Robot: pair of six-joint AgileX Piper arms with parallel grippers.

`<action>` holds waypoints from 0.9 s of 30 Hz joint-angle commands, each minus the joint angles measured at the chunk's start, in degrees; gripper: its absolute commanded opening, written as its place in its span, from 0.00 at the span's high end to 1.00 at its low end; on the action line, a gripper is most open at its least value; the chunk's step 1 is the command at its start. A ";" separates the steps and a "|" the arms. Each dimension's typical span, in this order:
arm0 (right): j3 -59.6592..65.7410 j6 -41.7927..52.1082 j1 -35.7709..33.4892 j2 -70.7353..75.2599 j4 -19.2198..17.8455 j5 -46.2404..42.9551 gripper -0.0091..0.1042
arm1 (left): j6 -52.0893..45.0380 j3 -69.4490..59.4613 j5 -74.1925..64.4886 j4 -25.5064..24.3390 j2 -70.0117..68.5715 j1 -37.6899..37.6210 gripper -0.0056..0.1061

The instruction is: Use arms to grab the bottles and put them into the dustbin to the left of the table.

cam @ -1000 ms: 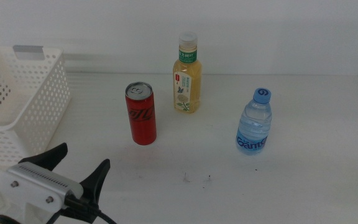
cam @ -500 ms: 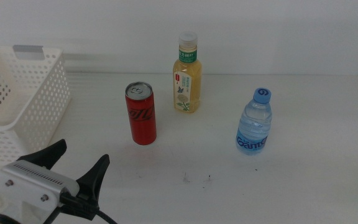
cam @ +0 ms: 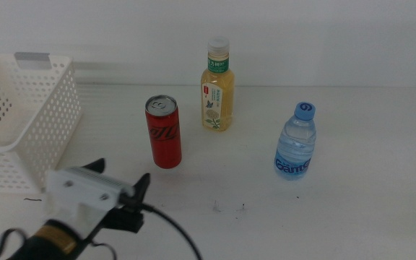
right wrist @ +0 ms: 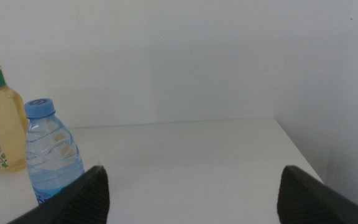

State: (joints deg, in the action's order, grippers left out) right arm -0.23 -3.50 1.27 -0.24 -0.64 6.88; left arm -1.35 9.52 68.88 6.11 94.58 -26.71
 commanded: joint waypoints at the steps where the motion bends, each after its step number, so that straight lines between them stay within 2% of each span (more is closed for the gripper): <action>1: 0.23 0.30 0.46 0.24 -0.54 -0.73 0.10 | 2.15 2.57 1.09 -0.90 4.55 -0.07 0.11; 10: 0.23 0.30 0.46 0.24 -0.54 -0.73 0.10 | 3.04 12.87 1.09 -2.27 12.57 0.03 0.11; 19: 0.23 0.30 0.46 0.24 -0.54 -0.73 0.10 | 4.50 21.37 -0.69 -6.83 17.26 2.66 0.11; 27: 0.23 0.30 0.46 0.24 -0.54 -0.73 0.10 | 4.50 28.96 -4.04 -7.59 22.34 3.93 0.11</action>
State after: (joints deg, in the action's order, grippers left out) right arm -0.23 -3.50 1.27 -0.24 -0.64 6.88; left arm 2.39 37.19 65.19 -1.26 116.05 -23.06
